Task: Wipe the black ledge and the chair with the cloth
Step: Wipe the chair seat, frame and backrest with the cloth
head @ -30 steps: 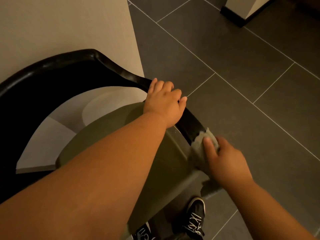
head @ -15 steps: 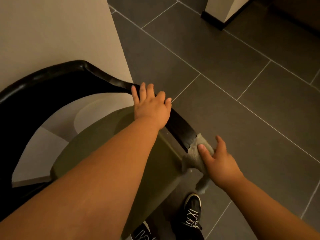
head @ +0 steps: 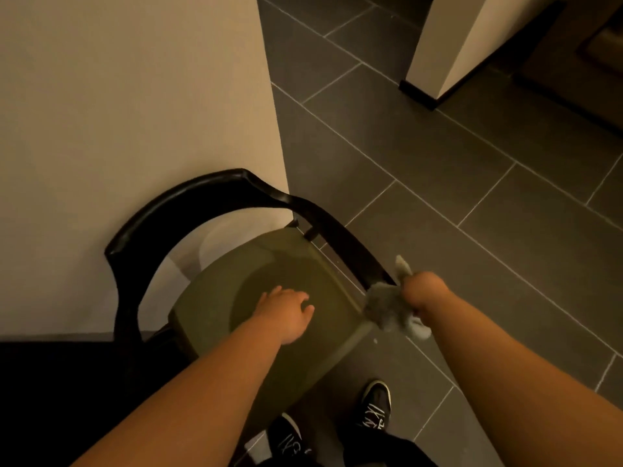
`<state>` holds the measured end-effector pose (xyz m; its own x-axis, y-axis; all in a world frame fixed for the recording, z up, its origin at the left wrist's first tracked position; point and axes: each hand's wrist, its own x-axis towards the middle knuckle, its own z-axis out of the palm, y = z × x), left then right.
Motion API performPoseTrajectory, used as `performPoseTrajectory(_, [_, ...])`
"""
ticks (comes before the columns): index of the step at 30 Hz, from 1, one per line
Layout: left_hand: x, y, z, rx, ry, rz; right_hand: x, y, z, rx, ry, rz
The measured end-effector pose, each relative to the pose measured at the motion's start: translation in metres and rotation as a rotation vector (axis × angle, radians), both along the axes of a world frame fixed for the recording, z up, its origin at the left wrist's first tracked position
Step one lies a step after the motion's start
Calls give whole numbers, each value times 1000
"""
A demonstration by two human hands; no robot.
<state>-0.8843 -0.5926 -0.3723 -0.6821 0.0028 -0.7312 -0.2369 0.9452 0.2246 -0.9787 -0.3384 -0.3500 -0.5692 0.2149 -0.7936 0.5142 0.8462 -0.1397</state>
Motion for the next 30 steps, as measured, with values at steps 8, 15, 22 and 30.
performPoseTrajectory(8, [23, -33, 96, 37, 119, 171, 35, -39, 76, -181, 316, 151])
performPoseTrajectory(15, [54, -78, 141, 26, 191, 247, 43, -91, 153, -305, 333, 220])
performPoseTrajectory(22, [94, -106, 176, -43, 176, 340, 48, -120, 192, -423, 257, 465])
performPoseTrajectory(30, [130, -87, 207, -41, 309, 692, 29, -124, 214, -541, 443, 840])
